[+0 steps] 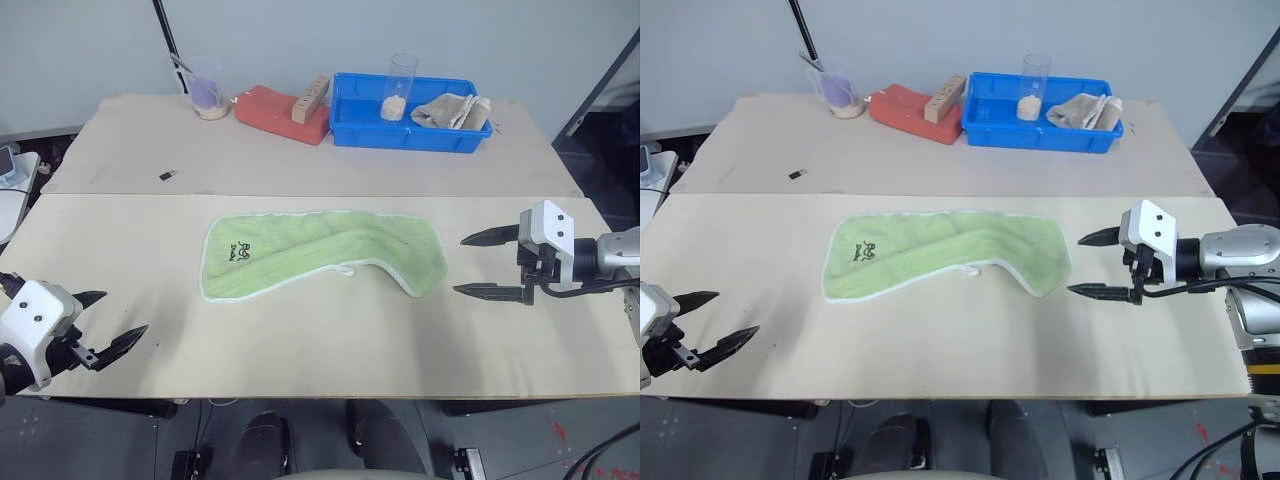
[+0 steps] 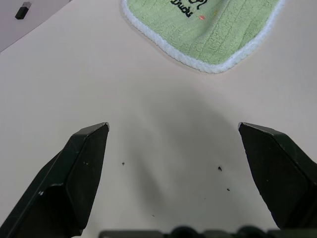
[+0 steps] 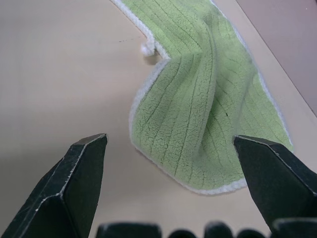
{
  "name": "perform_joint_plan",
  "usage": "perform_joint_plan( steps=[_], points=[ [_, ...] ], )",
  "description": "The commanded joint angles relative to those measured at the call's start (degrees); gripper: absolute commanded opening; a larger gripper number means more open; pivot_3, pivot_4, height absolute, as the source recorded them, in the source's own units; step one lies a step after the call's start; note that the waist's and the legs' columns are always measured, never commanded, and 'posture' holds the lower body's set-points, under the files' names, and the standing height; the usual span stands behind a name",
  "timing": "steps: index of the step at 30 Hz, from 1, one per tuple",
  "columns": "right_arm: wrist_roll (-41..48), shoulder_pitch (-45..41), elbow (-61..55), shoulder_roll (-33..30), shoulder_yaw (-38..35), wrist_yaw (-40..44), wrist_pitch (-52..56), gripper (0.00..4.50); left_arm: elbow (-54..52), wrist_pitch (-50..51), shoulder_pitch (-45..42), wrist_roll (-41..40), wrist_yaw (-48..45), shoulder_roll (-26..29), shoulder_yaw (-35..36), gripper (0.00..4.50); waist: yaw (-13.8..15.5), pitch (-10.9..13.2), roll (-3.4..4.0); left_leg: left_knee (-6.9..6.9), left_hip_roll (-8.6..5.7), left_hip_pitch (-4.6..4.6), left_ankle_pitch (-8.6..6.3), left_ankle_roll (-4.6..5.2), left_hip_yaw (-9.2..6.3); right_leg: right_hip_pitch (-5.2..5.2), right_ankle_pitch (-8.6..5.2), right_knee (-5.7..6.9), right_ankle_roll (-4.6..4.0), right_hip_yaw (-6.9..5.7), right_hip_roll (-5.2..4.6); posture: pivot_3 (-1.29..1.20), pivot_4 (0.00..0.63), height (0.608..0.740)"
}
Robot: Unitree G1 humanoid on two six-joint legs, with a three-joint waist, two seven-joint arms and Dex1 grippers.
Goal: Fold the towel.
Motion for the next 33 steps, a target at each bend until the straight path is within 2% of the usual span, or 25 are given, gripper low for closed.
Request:
perform_joint_plan(
  steps=[1,8,14,26,30,33],
  points=[
    [0.25,-0.61,-0.66,-0.11,-0.91,0.40,-0.94,4.47,0.09,-2.11,-1.12,-0.32,-0.07,-0.55,1.71,4.50,0.00,0.00,0.00,0.00,0.00,0.00,0.00,0.00,0.00,0.00,0.00,0.00,0.00,0.00,0.00,0.00,0.150,0.714],
    [0.26,-0.83,-0.28,0.09,-1.14,0.40,-1.15,4.47,3.11,-5.32,-1.35,-2.96,-5.31,-1.13,3.19,4.50,-0.04,0.00,0.00,0.00,0.01,0.00,0.00,0.00,0.00,-0.01,0.00,0.00,0.00,0.00,0.01,0.00,0.150,0.714],
    [0.32,-1.01,0.08,0.30,-1.21,0.25,-1.19,4.47,5.01,-5.37,-2.78,-3.42,-3.86,-2.57,4.05,4.50,0.01,0.00,0.00,0.00,0.00,0.00,0.00,0.00,0.00,0.00,0.00,0.00,0.00,0.00,0.00,0.00,0.150,0.714],
    [1.37,-2.35,0.11,1.33,-1.62,-0.65,0.43,4.47,6.85,-9.74,-1.02,-2.19,-7.97,-2.22,3.47,4.50,-0.01,0.00,0.00,0.00,0.01,0.00,0.00,0.00,0.01,0.00,0.00,0.01,0.00,0.00,0.00,0.00,0.150,0.714],
    [3.01,-3.48,-2.33,2.55,-1.41,-1.17,3.39,4.47,5.75,-10.60,-0.95,-1.83,-8.75,-2.91,-0.25,4.50,-0.01,0.00,0.00,0.01,0.00,0.00,0.00,0.00,0.01,0.00,0.00,0.01,0.00,0.00,0.00,0.00,0.150,0.714],
    [6.39,-3.91,-8.52,3.06,-0.98,-1.17,8.20,4.47,6.22,-13.58,-3.52,1.09,-7.86,-3.03,-6.73,4.50,0.04,0.01,0.02,0.00,0.00,0.00,0.00,0.00,0.01,0.00,0.00,0.01,0.00,0.00,0.00,0.00,0.150,0.714]
  ],
)
